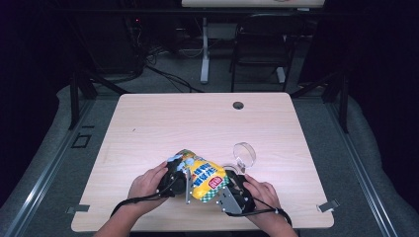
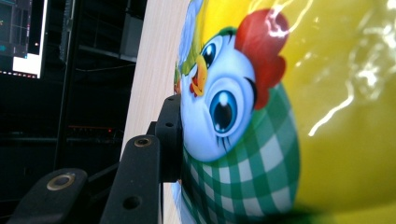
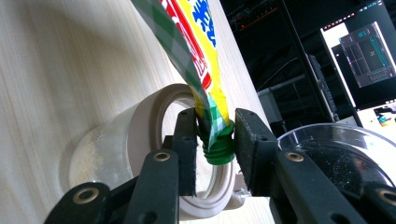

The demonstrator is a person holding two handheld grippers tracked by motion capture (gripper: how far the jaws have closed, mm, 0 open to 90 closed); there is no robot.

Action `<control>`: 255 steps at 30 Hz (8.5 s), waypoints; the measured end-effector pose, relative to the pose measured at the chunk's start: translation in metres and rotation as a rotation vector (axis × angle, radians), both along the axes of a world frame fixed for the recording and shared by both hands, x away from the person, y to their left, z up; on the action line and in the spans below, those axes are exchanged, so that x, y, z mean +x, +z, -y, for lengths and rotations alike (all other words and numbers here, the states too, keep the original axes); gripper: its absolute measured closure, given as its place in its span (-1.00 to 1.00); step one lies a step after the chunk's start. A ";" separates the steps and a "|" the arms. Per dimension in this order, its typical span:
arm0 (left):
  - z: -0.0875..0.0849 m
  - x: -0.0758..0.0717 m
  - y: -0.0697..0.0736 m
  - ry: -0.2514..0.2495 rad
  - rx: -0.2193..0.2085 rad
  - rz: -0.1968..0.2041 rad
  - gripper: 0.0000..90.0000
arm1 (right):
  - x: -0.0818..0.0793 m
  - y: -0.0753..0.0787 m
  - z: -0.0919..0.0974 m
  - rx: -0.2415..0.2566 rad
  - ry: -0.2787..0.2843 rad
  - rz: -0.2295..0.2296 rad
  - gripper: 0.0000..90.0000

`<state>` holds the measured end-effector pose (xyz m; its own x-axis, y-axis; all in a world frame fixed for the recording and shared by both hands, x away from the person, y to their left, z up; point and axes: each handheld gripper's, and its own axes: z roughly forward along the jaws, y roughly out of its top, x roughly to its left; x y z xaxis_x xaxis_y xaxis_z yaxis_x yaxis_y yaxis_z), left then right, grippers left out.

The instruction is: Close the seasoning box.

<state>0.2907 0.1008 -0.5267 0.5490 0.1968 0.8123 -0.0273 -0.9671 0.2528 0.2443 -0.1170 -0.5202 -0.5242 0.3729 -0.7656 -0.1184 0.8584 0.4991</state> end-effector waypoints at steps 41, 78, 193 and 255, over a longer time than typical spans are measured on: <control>0.003 -0.003 0.005 -0.032 0.114 0.183 0.41 | 0.004 -0.001 0.000 0.063 -0.003 -0.050 0.56; 0.006 -0.009 0.016 -0.038 0.226 0.285 0.43 | 0.007 0.001 0.002 0.151 -0.006 -0.100 0.57; 0.022 -0.017 0.046 -0.098 0.439 0.374 0.48 | 0.019 0.006 0.016 0.367 -0.007 -0.249 0.56; 0.032 -0.020 0.062 -0.148 0.540 0.358 0.55 | 0.027 0.000 0.023 0.461 -0.015 -0.352 0.57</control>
<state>0.2707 0.0684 -0.4647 0.2171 -0.3461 0.9127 -0.1622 -0.9348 -0.3159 0.2709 -0.1396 -0.5200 -0.7095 0.6363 -0.3030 0.1330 0.5431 0.8291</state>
